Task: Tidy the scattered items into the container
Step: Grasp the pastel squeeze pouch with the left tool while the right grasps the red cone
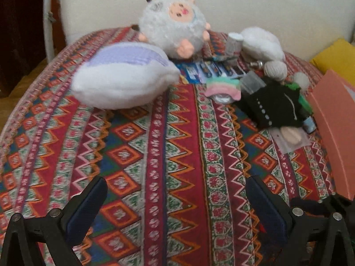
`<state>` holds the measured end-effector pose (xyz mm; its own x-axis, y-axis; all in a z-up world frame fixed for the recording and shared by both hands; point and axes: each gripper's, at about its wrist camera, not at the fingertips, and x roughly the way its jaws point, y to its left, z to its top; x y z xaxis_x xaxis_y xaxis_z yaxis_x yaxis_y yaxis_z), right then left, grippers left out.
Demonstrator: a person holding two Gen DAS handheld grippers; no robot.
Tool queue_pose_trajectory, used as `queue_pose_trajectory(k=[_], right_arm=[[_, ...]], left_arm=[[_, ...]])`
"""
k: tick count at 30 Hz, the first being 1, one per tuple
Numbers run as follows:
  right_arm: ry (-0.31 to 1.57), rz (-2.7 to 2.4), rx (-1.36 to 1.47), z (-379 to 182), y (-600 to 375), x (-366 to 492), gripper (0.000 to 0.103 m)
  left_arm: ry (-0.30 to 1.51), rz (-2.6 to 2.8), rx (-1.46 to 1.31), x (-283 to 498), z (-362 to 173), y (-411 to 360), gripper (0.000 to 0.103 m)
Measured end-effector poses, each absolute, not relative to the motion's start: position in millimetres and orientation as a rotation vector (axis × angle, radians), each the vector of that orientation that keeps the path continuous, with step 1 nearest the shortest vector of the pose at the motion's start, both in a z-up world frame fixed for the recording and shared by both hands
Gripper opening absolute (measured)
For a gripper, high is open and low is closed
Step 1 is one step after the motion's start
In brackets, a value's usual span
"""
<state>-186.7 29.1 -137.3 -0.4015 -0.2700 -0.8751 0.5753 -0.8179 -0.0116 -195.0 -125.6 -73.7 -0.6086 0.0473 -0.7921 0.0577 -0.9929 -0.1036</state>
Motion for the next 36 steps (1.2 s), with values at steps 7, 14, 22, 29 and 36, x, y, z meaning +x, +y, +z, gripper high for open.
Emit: queue_pose_trajectory(k=[7,14,22,29,36], right_arm=[[0.395,-2.221,1.296,-132.3,44.1,-192.5,0.028],[0.270,-2.215,1.343,-134.5,74.6,-209.1,0.028],[0.172,-2.187,1.370,-131.6,99.2,-228.1,0.028],[0.150,-2.189,1.359,-119.1,96.6,-221.2,0.028],[0.146,-2.208,1.263,-90.2,101.4,-191.8,0.028]], left_arm=[[0.071,-2.853,1.464,-254.1,-105.1,-83.6,0.103],[-0.057,-2.860,1.496,-331.2,-138.6,-42.7,0.102],[-0.199,-2.879,1.404,-400.5,-148.2,-28.1,0.103],[-0.213,-2.958,1.395,-388.5,-140.9,-19.4,0.062],[-0.025,-2.931,1.412,-318.7,-112.4,-54.1,0.061]])
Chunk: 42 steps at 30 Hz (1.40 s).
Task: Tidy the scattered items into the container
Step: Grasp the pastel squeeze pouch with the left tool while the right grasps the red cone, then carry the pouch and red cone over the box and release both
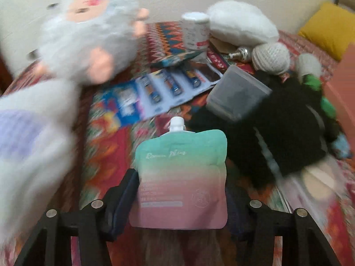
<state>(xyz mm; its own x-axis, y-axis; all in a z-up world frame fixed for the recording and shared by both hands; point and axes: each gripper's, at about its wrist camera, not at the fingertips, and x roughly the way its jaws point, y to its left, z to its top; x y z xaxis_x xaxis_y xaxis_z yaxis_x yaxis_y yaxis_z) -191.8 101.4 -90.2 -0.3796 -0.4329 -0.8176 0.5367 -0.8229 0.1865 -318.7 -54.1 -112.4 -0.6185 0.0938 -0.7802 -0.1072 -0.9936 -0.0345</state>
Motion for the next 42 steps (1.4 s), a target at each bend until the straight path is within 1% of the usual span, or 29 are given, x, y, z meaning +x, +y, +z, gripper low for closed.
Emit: queue_pose_trajectory(k=[4,7,12,16,20,25,33,37,42], right_arm=[[0.135,-2.232,1.203,-74.7,96.3,-182.4,0.028],[0.130,-2.247,1.156,-63.7,95.6,-174.2,0.028],[0.140,-2.287,1.057,-47.0,85.9,-165.1,0.028],[0.100,-2.305,0.987,-25.7,93.9,-149.0,0.028],[0.068,-2.340,0.903,-1.9,106.8,-132.9,0.028],[0.004,-2.455,0.774,31.9,144.3,-116.4,0.028],[-0.129,-2.689,0.654,63.1,232.3,-117.0,0.028],[-0.222,-2.761,0.641,68.0,276.8,-121.0,0.028],[-0.353,-2.839,0.670,63.0,335.6,-134.2,0.028]], left_arm=[[-0.109,2.784,-1.249,-267.9,-81.0,-79.0,0.061],[-0.164,2.823,-1.172,-230.1,-59.1,-88.2,0.061],[-0.281,2.811,-1.125,-181.4,-45.8,-102.3,0.061],[-0.290,2.802,-1.083,-152.8,-33.7,-100.0,0.061],[-0.274,2.782,-1.016,-130.1,-10.4,-85.4,0.061],[-0.223,2.741,-0.902,-119.0,25.3,-52.0,0.061],[-0.122,2.623,-0.778,-133.3,67.5,35.8,0.061],[-0.084,2.534,-0.769,-147.4,76.4,91.6,0.062],[-0.046,2.424,-0.807,-166.3,73.5,158.9,0.062]])
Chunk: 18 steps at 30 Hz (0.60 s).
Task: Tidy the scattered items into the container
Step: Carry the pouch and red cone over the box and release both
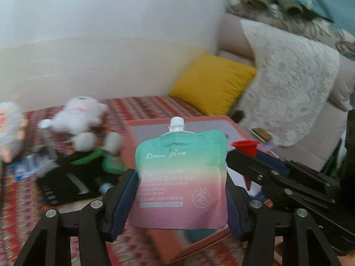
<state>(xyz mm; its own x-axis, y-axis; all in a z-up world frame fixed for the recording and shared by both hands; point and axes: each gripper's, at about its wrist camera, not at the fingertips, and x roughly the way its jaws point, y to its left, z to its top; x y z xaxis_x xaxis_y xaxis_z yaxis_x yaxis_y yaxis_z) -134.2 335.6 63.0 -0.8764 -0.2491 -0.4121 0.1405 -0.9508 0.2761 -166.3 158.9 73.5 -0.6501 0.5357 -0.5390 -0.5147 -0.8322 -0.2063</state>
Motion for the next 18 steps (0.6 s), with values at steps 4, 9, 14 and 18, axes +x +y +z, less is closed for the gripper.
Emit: queue_pose_trajectory(k=[4,9,14,18], right_arm=[[-0.439,-2.885,0.718,52.8,374.3,-148.2,0.028],[-0.509,-2.907,0.778,38.4,407.3,-168.3,0.028],[-0.533,-2.917,0.799,32.4,417.2,-181.5,0.028],[-0.524,-2.948,0.816,26.9,413.6,-191.5,0.030]], left_arm=[[0.012,2.376,-0.836,-179.5,61.7,201.0,0.062],[0.050,2.342,-0.896,-199.3,39.4,235.8,0.062],[0.068,2.332,-0.954,-217.8,18.2,245.4,0.062],[0.054,2.298,-0.983,-227.8,3.9,244.6,0.072]])
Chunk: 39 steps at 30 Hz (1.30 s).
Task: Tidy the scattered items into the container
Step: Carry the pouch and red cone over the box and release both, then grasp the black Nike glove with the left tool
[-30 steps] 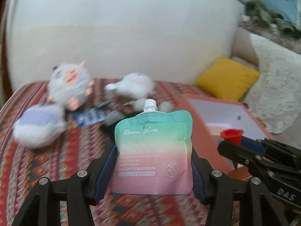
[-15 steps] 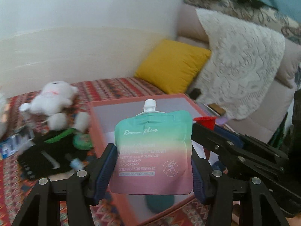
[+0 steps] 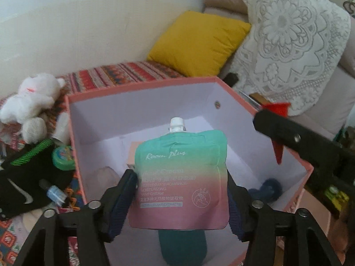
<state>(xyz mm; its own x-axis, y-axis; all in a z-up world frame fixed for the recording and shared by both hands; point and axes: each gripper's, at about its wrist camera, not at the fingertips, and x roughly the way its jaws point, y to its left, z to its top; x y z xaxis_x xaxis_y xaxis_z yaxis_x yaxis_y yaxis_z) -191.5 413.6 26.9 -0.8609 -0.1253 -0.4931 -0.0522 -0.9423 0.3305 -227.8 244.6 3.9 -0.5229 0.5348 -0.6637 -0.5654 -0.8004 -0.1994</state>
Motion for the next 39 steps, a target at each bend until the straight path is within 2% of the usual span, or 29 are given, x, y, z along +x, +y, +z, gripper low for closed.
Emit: queue_pose_trajectory(k=[1,2,3,4,12,21,26,30,33,39], right_arm=[[-0.512,-2.965,0.826,24.7,411.3,-194.6,0.040],[-0.505,-2.975,0.836,23.8,407.2,-194.1,0.053],[-0.514,-2.999,0.828,22.5,407.1,-194.4,0.079],[-0.527,-3.019,0.812,22.7,407.0,-193.6,0.093],[-0.558,-3.022,0.821,22.5,397.4,-199.7,0.093],[-0.453,-2.953,0.812,30.7,331.1,-214.4,0.094],[-0.282,-2.907,0.776,36.0,267.1,-219.2,0.094],[-0.027,-2.820,0.755,29.1,193.7,-218.5,0.094],[0.103,-2.720,0.804,11.4,150.0,-220.0,0.094],[0.289,-2.549,1.157,-68.6,92.5,-245.3,0.092]], left_arm=[[0.048,2.313,-0.971,-227.8,3.0,241.1,0.088],[0.042,2.337,-0.954,-227.2,3.1,236.9,0.096],[0.037,2.361,-0.936,-226.5,3.1,232.6,0.102],[0.026,2.382,-0.918,-226.0,4.3,227.1,0.102],[-0.130,2.424,-0.950,-242.4,11.5,178.4,0.102],[-0.184,2.534,-0.982,-242.9,7.3,111.4,0.102],[-0.157,2.631,-1.016,-242.3,-1.9,52.8,0.102],[-0.225,2.679,-1.082,-247.2,-16.7,-0.4,0.102],[-0.301,2.701,-1.141,-253.2,-31.6,-37.8,0.102],[-0.504,2.593,-1.280,-277.8,-70.8,-71.1,0.102]])
